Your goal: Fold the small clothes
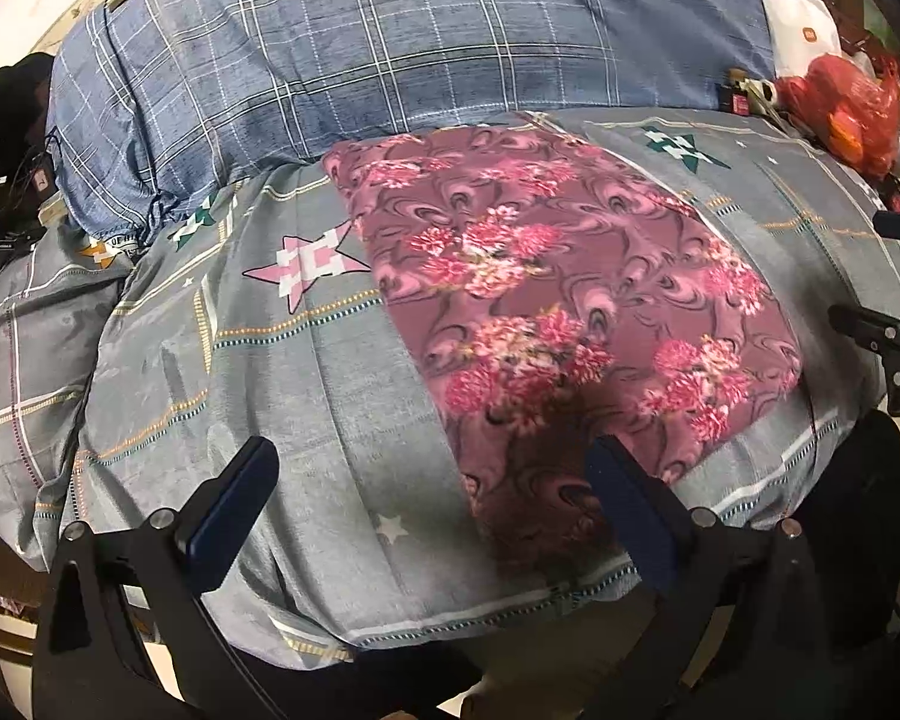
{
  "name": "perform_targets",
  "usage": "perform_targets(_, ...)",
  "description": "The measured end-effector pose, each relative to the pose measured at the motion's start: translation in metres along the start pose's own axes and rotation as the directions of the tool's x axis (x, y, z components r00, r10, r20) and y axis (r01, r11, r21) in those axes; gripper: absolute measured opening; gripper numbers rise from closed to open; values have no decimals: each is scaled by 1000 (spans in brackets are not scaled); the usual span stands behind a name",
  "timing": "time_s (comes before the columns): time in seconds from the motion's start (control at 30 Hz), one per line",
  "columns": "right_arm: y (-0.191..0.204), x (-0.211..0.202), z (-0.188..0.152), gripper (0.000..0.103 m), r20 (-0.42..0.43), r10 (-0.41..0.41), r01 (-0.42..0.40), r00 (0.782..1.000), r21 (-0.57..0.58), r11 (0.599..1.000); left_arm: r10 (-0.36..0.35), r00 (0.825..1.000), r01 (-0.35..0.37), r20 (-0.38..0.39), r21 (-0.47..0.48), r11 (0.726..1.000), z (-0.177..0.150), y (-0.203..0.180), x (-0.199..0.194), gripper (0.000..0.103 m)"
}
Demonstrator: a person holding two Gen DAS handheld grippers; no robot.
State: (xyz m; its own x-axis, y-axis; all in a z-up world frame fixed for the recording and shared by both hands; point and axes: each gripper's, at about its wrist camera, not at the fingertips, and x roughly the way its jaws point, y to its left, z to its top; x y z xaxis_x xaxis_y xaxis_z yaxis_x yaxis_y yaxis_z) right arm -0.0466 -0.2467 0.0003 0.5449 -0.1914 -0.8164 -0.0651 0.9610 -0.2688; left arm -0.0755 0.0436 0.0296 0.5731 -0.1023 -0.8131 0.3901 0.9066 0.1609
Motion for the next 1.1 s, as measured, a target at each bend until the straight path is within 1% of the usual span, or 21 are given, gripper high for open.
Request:
perform_targets(0.17,-3,-2,-4,102,3,9,-9,1000,16,1000,-23,1000,23,4,10,1000,-2,-5,-4,103)
perform_targets(0.33,-7,-4,-6,102,3,11,-11,1000,34,999,-67,998,67,-5,1,998,-6,-5,-5,103)
perform_targets(0.53,-13,-6,-6,102,0,17,-17,1000,50,999,-94,996,94,-4,-6,996,-15,-8,-8,103)
perform_targets(0.7,-12,-8,-12,102,-4,24,-24,1000,48,999,-98,995,98,-3,5,995,-17,-12,-9,103)
perform_targets(0.9,-15,-11,-20,102,-6,39,-39,999,64,997,-97,995,97,8,42,994,-19,-24,-15,103)
perform_targets(1.1,-21,-18,-23,102,16,43,-44,999,103,994,-94,995,91,45,74,993,-18,-30,-24,103)
